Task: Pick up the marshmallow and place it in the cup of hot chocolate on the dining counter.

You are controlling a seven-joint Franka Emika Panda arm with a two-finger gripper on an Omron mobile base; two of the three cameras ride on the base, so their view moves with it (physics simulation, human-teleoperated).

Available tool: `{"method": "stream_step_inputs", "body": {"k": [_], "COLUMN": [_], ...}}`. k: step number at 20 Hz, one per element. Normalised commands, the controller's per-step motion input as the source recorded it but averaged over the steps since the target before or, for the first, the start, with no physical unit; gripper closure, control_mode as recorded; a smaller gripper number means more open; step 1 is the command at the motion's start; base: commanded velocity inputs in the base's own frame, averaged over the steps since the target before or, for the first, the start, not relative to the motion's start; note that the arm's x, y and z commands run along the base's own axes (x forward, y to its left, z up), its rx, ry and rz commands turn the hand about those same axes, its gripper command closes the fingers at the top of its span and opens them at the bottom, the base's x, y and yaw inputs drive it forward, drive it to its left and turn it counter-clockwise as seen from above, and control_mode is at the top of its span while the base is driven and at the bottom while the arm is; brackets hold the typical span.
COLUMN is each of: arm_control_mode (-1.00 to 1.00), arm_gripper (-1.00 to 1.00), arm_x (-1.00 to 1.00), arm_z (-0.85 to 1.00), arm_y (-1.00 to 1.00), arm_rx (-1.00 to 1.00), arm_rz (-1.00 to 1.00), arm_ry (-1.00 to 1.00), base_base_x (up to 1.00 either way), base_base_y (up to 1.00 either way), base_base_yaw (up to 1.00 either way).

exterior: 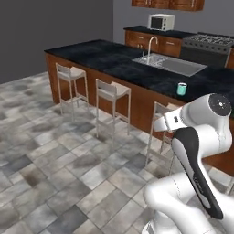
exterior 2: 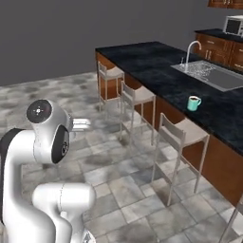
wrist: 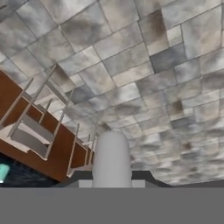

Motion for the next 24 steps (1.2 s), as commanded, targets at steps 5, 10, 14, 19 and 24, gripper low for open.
{"method": "stream_step_inputs", "body": {"k": [5, 10, 14, 19, 24], "arm_control_mode": [1.0, 1.0, 1.0, 1.0, 1.0], "arm_gripper": [1.0, 1.0, 1.0, 1.0, 1.0], "arm_x": [0.0, 0.0, 0.0, 0.0, 0.0], "arm_z": [0.0, 0.0, 0.0, 0.0, 0.0], "arm_y": [0.0, 0.0, 0.0, 0.0, 0.0], "arm_rx": [0.0, 0.0, 0.0, 0.0, 0.0], "arm_rz": [0.0, 0.0, 0.0, 0.0, 0.0], "arm_ry": [0.0, 0.0, 0.0, 0.0, 0.0], "base_base_x": [1.0, 1.0, 1.0, 1.0, 1.0], "base_base_y": [-0.18, 0.49, 0.54, 0.16, -0.1], "base_base_yaw": [-0.05, -0.35, -0.57, -0.55, -0.48]}}
